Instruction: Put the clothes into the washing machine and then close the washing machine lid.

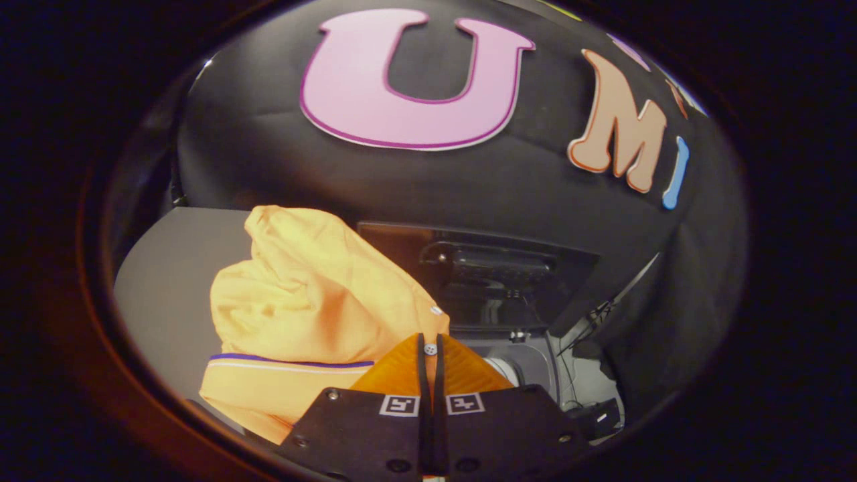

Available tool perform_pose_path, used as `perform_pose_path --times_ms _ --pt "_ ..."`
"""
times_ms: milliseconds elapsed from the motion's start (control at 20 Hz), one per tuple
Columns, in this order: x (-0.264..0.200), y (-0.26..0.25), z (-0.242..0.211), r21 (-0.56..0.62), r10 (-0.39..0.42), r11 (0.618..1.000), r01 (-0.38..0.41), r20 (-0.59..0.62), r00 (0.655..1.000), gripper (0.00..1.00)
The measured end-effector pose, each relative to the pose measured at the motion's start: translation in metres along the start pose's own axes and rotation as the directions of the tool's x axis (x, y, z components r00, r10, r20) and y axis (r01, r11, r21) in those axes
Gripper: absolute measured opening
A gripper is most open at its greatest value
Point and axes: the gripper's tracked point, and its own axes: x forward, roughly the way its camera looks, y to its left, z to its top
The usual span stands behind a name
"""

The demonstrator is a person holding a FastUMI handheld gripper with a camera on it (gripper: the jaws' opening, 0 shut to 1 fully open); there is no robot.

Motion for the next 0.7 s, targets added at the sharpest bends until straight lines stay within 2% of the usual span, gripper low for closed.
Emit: perform_pose_path --times_ms 100,200,250,350,450,700 --pt "-0.004 0.0 0.009 0.038 -0.034 0.999 0.034 0.012 0.999 0.0" --pt "-0.002 0.002 -0.002 0.098 -0.023 0.995 0.025 -0.018 1.0 0.01" --pt "-0.004 -0.004 -0.005 0.125 -0.024 0.992 0.028 -0.027 0.999 0.12" --pt "0.001 -0.015 -0.004 0.162 -0.041 0.986 0.042 -0.009 0.999 0.42" --pt "0.003 -0.029 -0.004 0.162 -0.057 0.985 0.056 0.005 0.998 0.61" --pt "0.003 -0.034 0.002 0.149 -0.063 0.987 0.057 0.031 0.998 0.58"
